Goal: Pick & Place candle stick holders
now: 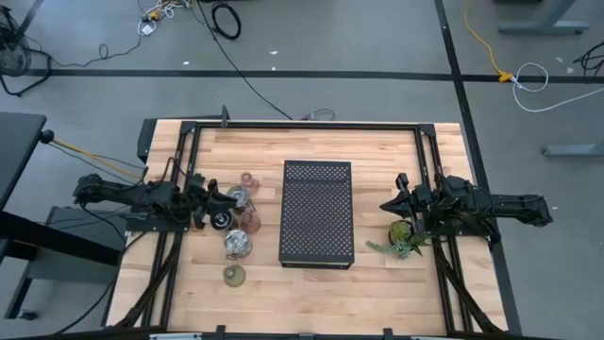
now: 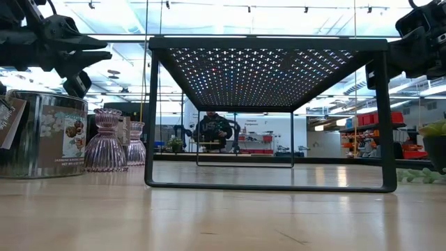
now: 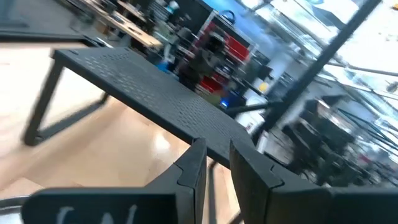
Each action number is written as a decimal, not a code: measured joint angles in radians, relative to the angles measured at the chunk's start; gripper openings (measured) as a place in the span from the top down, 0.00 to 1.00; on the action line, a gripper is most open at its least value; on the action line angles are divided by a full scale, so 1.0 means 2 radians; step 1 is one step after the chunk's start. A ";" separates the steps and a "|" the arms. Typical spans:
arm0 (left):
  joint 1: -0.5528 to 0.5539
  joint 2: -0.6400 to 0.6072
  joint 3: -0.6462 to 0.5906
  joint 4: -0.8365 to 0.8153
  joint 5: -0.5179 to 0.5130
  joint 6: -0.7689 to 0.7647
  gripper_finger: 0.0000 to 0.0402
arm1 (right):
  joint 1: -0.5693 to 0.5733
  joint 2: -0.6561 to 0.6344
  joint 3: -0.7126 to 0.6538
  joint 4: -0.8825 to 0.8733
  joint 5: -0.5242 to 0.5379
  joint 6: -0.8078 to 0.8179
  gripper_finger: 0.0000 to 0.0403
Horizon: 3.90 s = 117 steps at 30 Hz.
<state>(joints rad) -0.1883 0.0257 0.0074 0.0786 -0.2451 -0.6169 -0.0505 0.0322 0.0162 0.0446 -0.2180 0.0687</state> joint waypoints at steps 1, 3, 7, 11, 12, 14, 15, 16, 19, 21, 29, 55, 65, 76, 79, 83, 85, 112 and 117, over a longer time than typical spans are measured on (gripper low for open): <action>0.000 0.000 0.000 0.000 -0.016 0.000 0.82 | 0.000 0.000 0.000 0.000 0.000 0.000 0.98; 0.000 0.000 0.000 0.003 -0.045 0.000 0.82 | 0.000 0.000 0.000 0.000 0.000 0.000 0.98; 0.000 0.000 0.000 0.024 -0.107 -0.019 0.82 | 0.000 0.000 0.000 0.000 0.000 0.000 0.98; 0.000 0.000 0.000 0.029 -0.152 -0.025 0.82 | 0.000 0.000 0.000 0.000 0.000 0.000 0.98; 0.000 0.000 0.000 0.028 -0.158 -0.019 0.82 | 0.000 0.000 0.000 0.000 0.000 0.000 0.98; 0.000 0.000 0.000 0.034 -0.192 -0.011 0.82 | 0.000 0.000 0.000 0.000 0.000 0.000 0.98; 0.000 0.000 0.000 0.042 -0.207 -0.013 0.82 | 0.000 0.000 0.000 0.000 0.000 0.000 0.98; 0.000 0.000 0.000 0.048 -0.212 -0.020 0.82 | 0.000 0.000 0.000 0.000 0.000 0.000 0.98; 0.000 0.000 0.000 0.050 -0.217 -0.043 0.82 | 0.000 0.000 0.000 0.000 0.000 0.000 0.98; 0.000 0.000 0.000 0.051 -0.221 -0.067 0.82 | 0.000 0.000 0.000 0.000 0.000 0.000 0.98; 0.006 0.000 0.007 0.050 -0.225 -0.079 0.82 | 0.000 0.000 0.000 0.000 0.000 0.000 0.98; 0.100 0.594 0.597 -0.694 -0.076 -0.063 0.51 | 0.000 0.000 0.000 0.022 0.192 -0.004 0.98; 0.166 0.694 0.597 -0.711 -0.018 -0.058 0.41 | 0.000 0.000 0.000 0.070 0.192 -0.003 0.98; 0.182 0.734 0.591 -0.692 0.029 -0.035 0.45 | 0.000 0.000 0.000 0.104 0.192 -0.003 0.98; 0.185 0.733 0.567 -0.681 0.043 -0.035 0.45 | 0.000 0.000 0.000 0.105 0.192 -0.003 0.98; 0.187 0.733 0.531 -0.681 0.045 -0.033 0.45 | 0.000 0.000 0.000 0.106 0.193 -0.003 0.98; 0.189 0.733 0.519 -0.675 0.048 -0.033 0.45 | 0.000 0.000 0.000 0.107 0.193 -0.003 0.98; 0.248 0.728 0.525 -0.647 0.095 0.069 1.00 | 0.000 0.000 0.000 0.107 0.193 -0.004 0.98; 0.247 0.724 0.596 -0.714 0.088 0.079 1.00 | 0.000 0.000 0.000 0.107 0.193 -0.004 0.98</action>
<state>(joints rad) 0.3050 1.4746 1.1987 -1.3493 -0.0692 -0.4583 -0.0509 0.0319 0.0162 0.2581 0.1673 0.0612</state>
